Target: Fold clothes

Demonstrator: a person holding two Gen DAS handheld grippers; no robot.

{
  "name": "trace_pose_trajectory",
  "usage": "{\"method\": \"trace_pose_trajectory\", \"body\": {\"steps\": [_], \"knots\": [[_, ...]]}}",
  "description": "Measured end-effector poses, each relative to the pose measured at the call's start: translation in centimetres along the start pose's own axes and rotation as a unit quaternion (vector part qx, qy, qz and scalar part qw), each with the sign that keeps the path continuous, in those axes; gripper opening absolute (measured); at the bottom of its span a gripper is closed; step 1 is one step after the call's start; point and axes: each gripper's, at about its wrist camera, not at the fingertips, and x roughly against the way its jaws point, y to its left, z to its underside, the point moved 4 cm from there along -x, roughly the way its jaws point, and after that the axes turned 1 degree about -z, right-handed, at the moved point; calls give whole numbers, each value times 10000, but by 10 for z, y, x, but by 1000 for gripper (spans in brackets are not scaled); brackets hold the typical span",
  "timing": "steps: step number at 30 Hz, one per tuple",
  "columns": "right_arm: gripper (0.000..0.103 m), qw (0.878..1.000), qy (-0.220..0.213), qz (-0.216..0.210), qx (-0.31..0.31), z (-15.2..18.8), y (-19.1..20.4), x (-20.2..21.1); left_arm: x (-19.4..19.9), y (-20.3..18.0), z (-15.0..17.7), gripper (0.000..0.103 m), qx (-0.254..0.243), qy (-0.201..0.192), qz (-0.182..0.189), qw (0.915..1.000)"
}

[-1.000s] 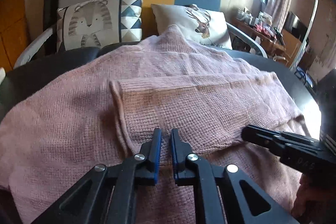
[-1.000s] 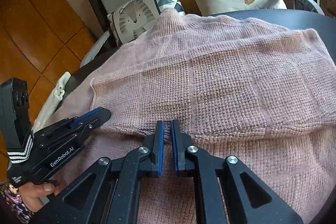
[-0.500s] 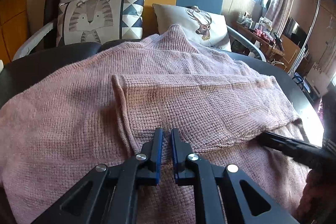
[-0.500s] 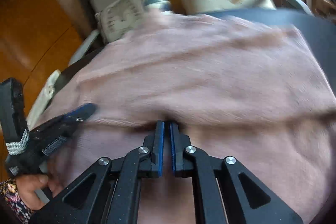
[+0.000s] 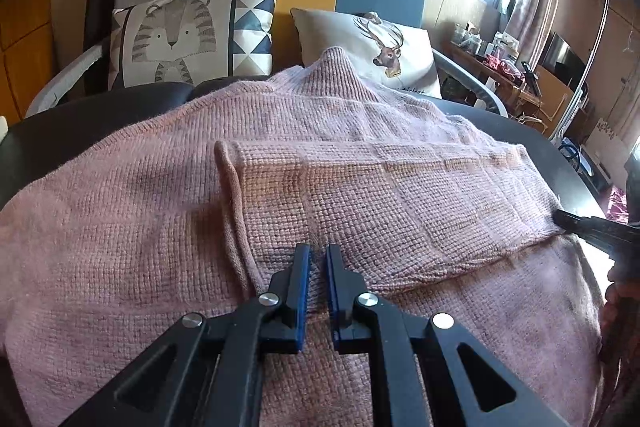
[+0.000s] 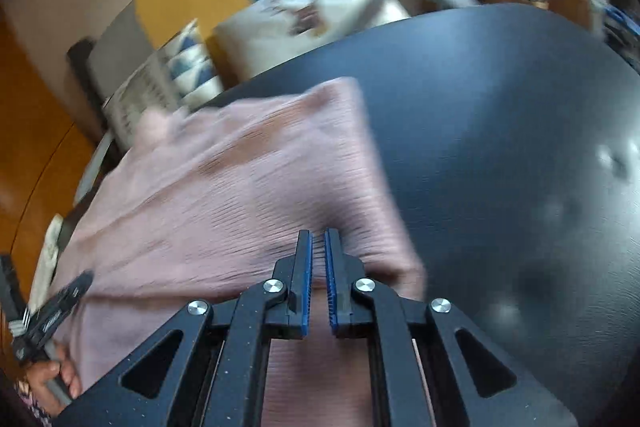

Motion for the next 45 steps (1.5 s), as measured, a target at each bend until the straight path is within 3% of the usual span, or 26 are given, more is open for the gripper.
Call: {"method": "trace_pose_trajectory", "body": {"steps": [2,5,7,9,12,15,20,25,28,31,34,35,37,38,39,41,45], "knots": [[3,9997,-17,-108,-230,-2,-12,2,0,-1,0,9,-25,-2,-27,10000],[9,9993,48,371,2,-7,16,4,0,-3,-1,9,-117,-3,-129,9998],[11,9994,-77,-324,42,-4,60,6,0,-8,-1,9,-252,3,-259,9993],[11,9949,155,-914,389,9,116,-5,2,-11,-2,9,-328,10,-324,9989],[11,9827,632,-1305,1152,47,197,-36,19,2,-5,9,-31,-2,-35,10000],[11,9758,879,-1579,1229,71,233,-55,55,33,-8,9,345,-318,-122,9988],[11,9681,1094,-1847,1288,94,269,-80,104,108,4,10,1263,-457,46,9909],[9,9657,816,-1276,2111,115,295,-86,141,187,36,16,1972,-530,-247,9786],[9,9652,737,-1112,2250,118,298,-84,167,245,61,19,2835,-696,-468,9553],[9,9649,677,-1032,2318,121,300,-83,190,301,89,20,3830,-890,-665,9171],[9,9648,661,-1002,2339,122,301,-84,205,350,123,20,4787,-1022,-831,8680],[9,9648,656,-993,2346,122,302,-84,211,367,138,20,5190,-1099,-878,8432],[9,9647,646,-973,2361,122,303,-85,221,388,159,20,5718,-1257,-960,8050],[9,9647,641,-963,2368,122,304,-85,228,399,173,20,6015,-1367,-1040,7802],[9,9646,636,-953,2375,123,304,-85,232,406,182,23,6164,-1438,-1108,7662],[9,9645,626,-934,2389,123,305,-86,236,418,197,24,6382,-1543,-1218,7444],[9,9644,602,-897,2412,124,306,-85,231,432,200,24,6565,-1726,-747,7305]]}}
